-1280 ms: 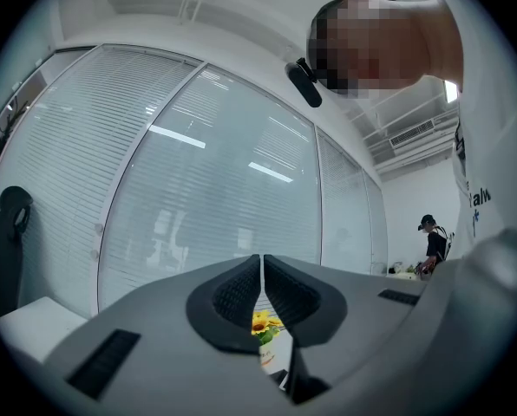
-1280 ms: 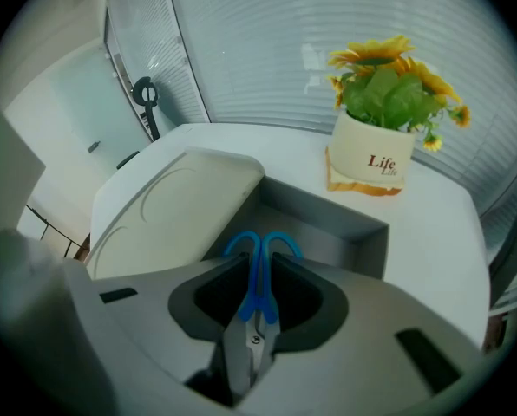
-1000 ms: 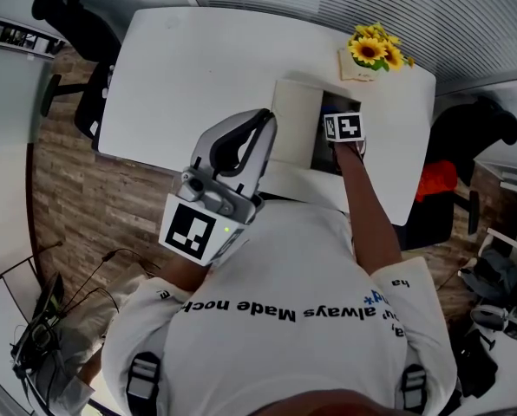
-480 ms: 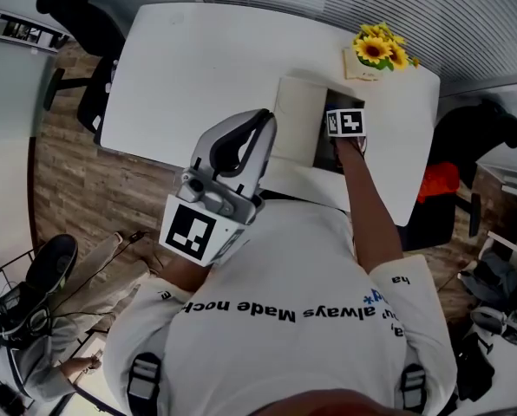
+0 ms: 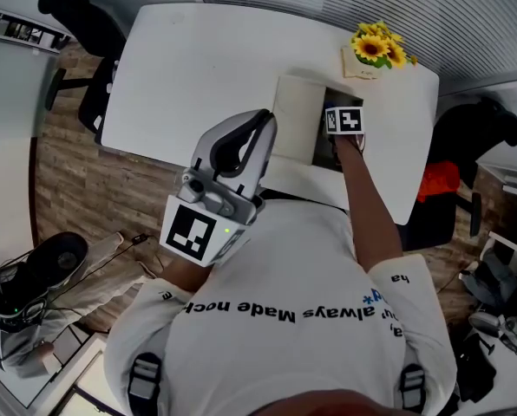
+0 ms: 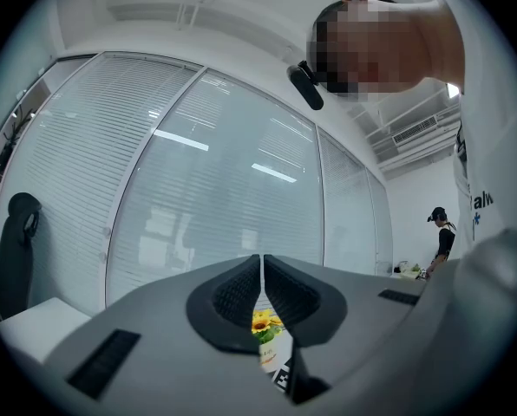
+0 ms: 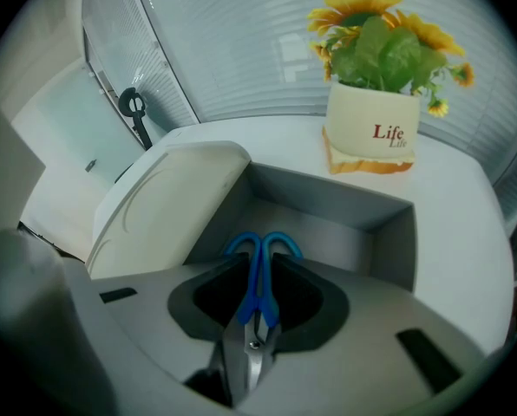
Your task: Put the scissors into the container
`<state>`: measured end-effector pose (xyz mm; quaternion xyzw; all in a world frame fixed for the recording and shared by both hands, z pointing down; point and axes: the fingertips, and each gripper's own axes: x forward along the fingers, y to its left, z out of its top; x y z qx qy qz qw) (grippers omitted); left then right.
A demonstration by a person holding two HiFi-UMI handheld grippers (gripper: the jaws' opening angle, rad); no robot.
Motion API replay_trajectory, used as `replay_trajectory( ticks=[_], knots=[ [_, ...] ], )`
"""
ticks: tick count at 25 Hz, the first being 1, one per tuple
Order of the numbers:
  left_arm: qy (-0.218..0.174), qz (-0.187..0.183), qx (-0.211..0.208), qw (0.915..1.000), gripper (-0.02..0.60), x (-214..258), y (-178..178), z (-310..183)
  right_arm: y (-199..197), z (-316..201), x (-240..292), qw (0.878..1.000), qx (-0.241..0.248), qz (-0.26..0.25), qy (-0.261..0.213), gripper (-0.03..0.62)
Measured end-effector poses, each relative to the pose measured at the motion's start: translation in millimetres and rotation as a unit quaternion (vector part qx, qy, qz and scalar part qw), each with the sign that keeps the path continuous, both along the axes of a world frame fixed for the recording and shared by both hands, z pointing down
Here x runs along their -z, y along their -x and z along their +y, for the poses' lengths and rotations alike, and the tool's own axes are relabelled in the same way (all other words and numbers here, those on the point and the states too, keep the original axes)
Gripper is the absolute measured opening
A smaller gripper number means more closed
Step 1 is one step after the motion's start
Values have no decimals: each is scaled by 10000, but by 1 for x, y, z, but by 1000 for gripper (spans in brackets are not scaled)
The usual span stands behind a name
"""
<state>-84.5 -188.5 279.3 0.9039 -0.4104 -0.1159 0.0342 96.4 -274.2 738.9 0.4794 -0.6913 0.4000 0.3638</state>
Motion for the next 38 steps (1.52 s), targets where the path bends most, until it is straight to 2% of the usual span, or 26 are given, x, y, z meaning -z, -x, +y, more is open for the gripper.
replay_trajectory(
  ticks=[5, 12, 19, 33, 38],
  knots=[
    [-10, -9, 9, 10000, 31, 2, -2, 5, 2, 0, 6, 9998, -28, -200, -53, 121],
    [-37, -12, -23, 10000, 31, 5, -8, 13, -1, 0, 36, 9982, 261, 60, -531, 109],
    [-69, -13, -123, 9999, 31, 8, -19, 20, -9, 6, 73, 9934, 463, 115, -1047, 91],
    [-92, -34, -234, 9997, 31, 11, -51, 28, -17, 23, 158, 9686, 951, -380, -2265, 84],
    [-92, -57, -263, 9996, 28, 11, -67, 33, -24, 32, 192, 9562, 1128, -450, -2663, 34]
  ],
)
